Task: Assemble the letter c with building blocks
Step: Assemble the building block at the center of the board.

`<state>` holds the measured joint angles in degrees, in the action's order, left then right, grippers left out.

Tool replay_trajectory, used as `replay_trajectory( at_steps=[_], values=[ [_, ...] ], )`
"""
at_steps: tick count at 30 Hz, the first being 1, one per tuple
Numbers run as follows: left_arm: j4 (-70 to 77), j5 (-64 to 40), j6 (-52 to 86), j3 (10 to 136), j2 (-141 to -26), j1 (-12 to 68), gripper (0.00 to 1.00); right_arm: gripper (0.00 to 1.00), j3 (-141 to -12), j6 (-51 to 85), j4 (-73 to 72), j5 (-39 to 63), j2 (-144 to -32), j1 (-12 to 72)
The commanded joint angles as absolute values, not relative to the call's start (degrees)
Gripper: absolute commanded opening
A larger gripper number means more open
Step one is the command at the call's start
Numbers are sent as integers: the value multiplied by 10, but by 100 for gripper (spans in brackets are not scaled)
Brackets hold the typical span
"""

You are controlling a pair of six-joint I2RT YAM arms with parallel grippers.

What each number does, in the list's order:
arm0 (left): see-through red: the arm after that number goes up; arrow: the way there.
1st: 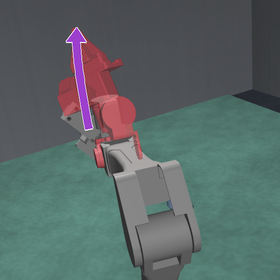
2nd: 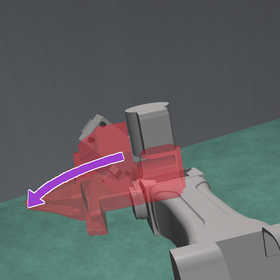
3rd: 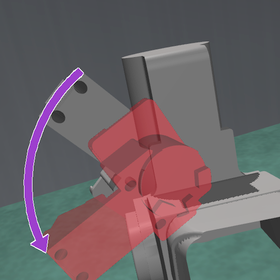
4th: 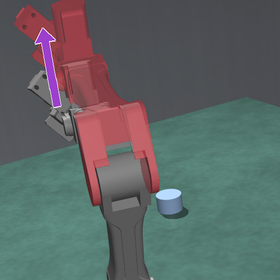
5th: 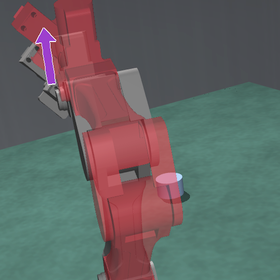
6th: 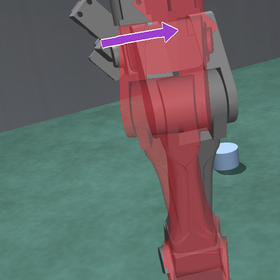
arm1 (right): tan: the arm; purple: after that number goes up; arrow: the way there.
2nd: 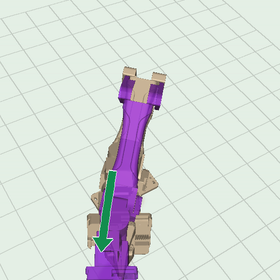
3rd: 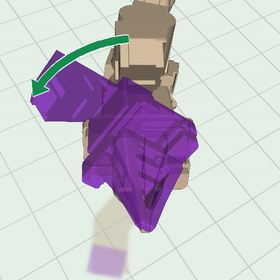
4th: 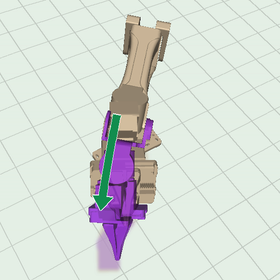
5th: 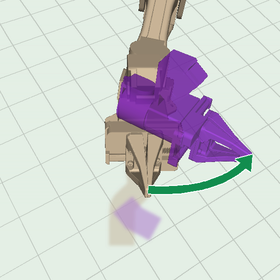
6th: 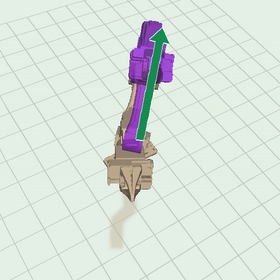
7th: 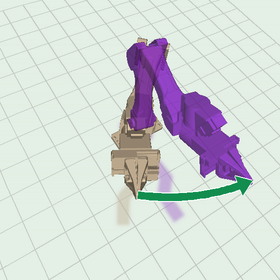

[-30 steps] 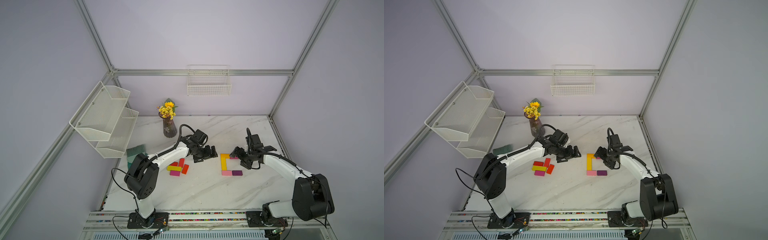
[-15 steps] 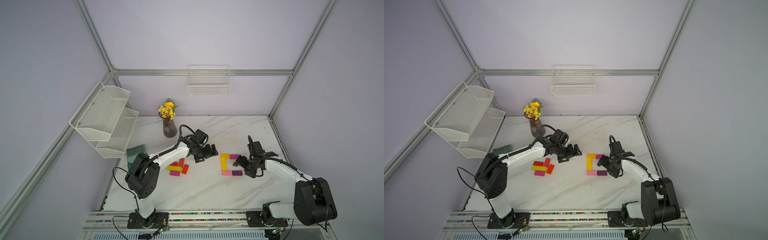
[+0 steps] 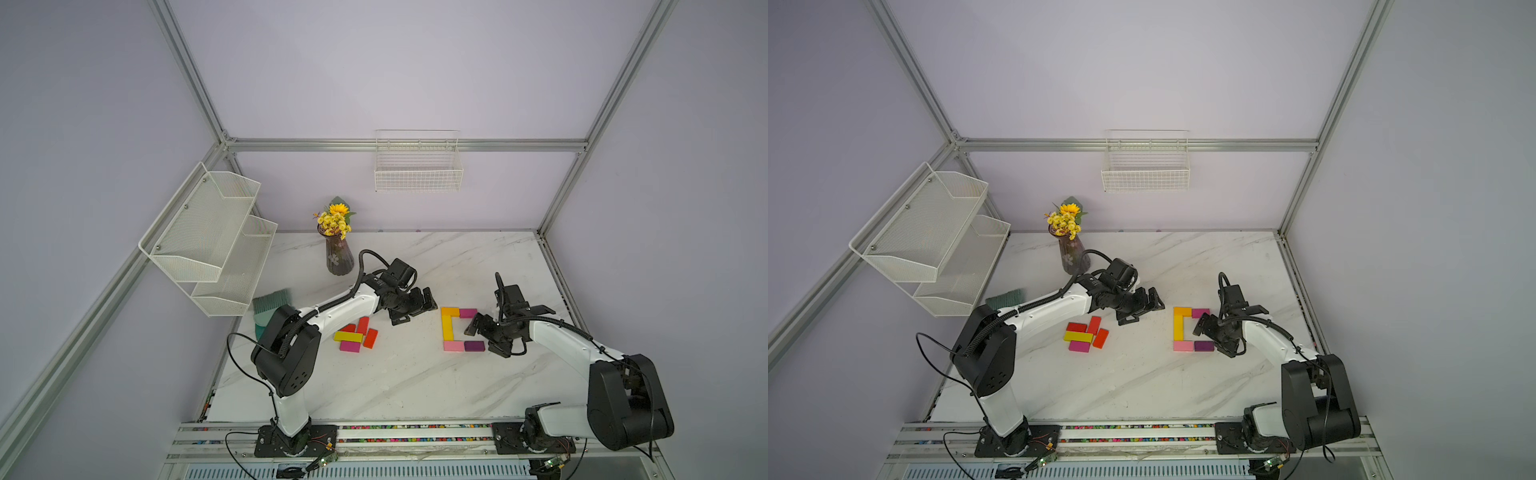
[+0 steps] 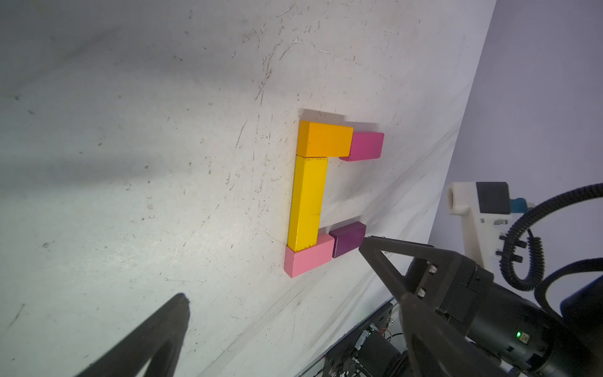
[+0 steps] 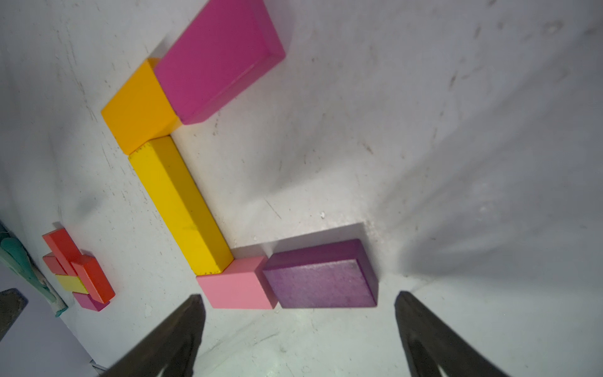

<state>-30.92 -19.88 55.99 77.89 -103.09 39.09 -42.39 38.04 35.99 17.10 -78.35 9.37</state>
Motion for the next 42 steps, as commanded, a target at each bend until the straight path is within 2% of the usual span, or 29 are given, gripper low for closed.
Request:
replay_trajectory(
  at_steps=[1, 16, 42],
  values=[
    [-298, -206, 565, 770, -1028, 394, 100, 93, -417, 368, 335, 178, -802, 92],
    [-296, -207, 565, 770, -1031, 394, 100, 93, -435, 347, 325, 175, -840, 90],
    [-290, -209, 567, 773, -1035, 394, 100, 91, -429, 348, 313, 206, -834, 90]
  ],
)
